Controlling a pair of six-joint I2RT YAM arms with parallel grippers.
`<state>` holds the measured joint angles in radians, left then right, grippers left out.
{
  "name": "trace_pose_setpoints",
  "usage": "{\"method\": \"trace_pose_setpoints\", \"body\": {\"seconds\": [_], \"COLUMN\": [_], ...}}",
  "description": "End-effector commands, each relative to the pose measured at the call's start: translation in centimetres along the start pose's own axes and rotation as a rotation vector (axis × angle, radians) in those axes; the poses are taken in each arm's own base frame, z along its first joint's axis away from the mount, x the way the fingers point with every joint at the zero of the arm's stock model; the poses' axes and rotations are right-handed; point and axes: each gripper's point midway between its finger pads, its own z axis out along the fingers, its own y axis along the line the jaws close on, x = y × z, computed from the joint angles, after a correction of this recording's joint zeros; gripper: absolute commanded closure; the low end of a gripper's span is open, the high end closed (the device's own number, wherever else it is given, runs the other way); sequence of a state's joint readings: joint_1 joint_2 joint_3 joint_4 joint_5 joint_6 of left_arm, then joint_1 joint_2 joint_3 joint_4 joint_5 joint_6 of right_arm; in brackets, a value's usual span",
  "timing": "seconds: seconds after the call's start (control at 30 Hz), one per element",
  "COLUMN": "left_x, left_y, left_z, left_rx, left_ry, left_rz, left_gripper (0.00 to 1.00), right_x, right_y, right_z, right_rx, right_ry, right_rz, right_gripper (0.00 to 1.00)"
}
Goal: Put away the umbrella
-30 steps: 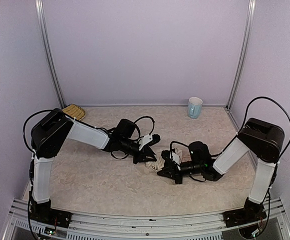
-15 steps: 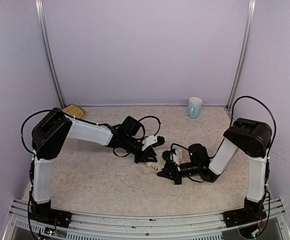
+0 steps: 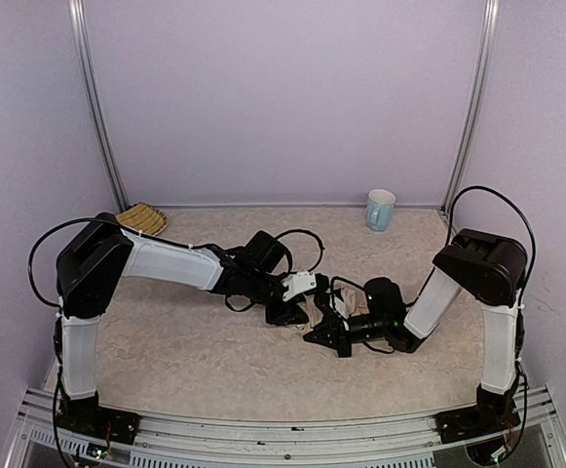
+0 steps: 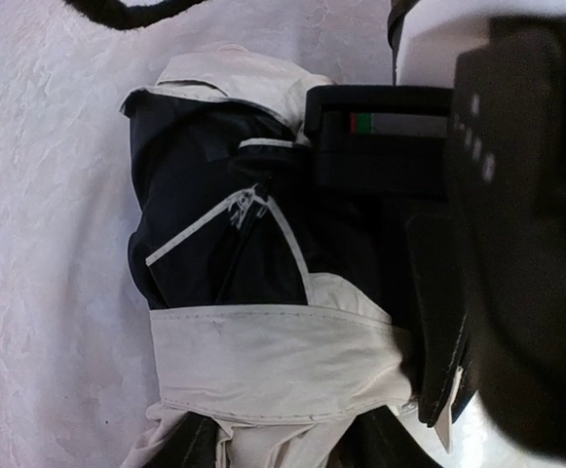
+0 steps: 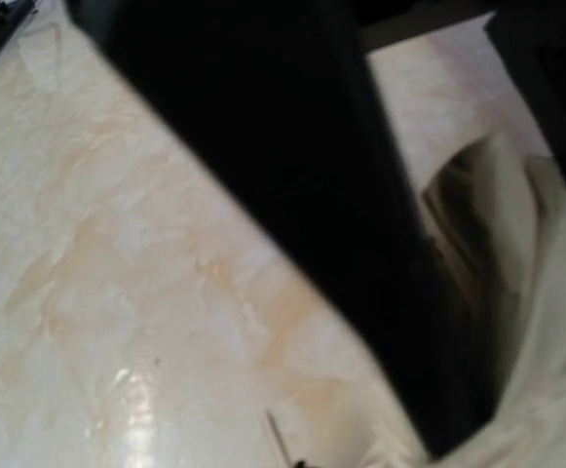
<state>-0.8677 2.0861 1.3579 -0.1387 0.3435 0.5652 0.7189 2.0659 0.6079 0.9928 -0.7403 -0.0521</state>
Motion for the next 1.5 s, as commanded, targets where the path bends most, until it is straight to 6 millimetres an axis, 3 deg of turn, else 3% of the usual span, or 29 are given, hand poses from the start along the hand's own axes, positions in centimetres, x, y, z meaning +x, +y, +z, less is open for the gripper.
{"method": "trace_pose_setpoints", "body": {"seconds": [0.0,0.13,0.17,0.23,0.27,0.37,0.53,0.67,0.9,1.03,1.13,1.3,1.33,1.4,1.43,1.47], "left_x": [2.5,0.8,0.3,-0.9,-1.5,-3.0,-3.8,-3.5,-2.1,0.9,3.0,4.4,4.8,5.6,5.9,6.0], "left_y": [-0.4,0.4,0.6,0.6,0.6,1.3,3.4,2.3,1.6,0.9,0.7,-0.4,-0.5,-0.8,-1.0,-1.2], "left_z": [-0.7,-2.9,-3.5,-4.9,-5.6,-6.7,-4.2,-2.2,0.8,2.5,3.1,3.5,3.7,4.0,4.0,3.9], "left_rx": [-0.014,-0.024,-0.019,0.015,0.032,0.028,-0.01,0.003,-0.011,-0.092,-0.097,-0.059,-0.053,-0.043,-0.035,-0.02], "left_ry": [0.063,-0.059,-0.095,-0.185,-0.231,-0.344,-0.324,-0.292,-0.198,-0.047,0.027,0.07,0.081,0.106,0.11,0.108], "left_rz": [-0.004,-0.011,-0.017,-0.027,-0.027,-0.057,-0.179,-0.2,-0.28,-0.259,-0.273,-0.258,-0.255,-0.249,-0.246,-0.241], "left_gripper": [0.48,0.39,0.29,0.25,0.12,0.05,0.04,0.04,0.08,0.11,0.2,0.33,0.4,0.51,0.53,0.54], "right_x": [8.9,8.6,8.6,8.5,8.5,8.4,8.2,7.9,7.5,7.3,6.7,5.8,5.5,4.9,4.4,3.7], "right_y": [1.6,1.6,1.6,1.6,1.6,1.6,1.6,1.6,1.6,1.6,1.8,1.8,1.7,1.8,2.0,2.2], "right_z": [-1.0,-1.0,-1.0,-0.9,-1.0,-1.0,-1.0,-1.1,-1.2,-1.2,-1.4,-1.8,-1.8,-2.0,-2.1,-2.4], "right_rx": [-0.004,-0.005,-0.006,-0.008,-0.008,-0.006,-0.005,-0.004,0.001,0.007,0.004,0.027,0.032,0.037,0.035,0.033], "right_ry": [0.268,0.265,0.264,0.263,0.263,0.259,0.258,0.248,0.233,0.221,0.203,0.181,0.179,0.174,0.166,0.15], "right_rz": [0.279,0.271,0.27,0.27,0.272,0.269,0.263,0.258,0.253,0.247,0.23,0.202,0.198,0.195,0.195,0.191], "right_gripper": [1.0,1.0,1.0,1.0,1.0,1.0,1.0,1.0,1.0,1.0,1.0,1.0,0.96,0.79,0.66,0.6]}}
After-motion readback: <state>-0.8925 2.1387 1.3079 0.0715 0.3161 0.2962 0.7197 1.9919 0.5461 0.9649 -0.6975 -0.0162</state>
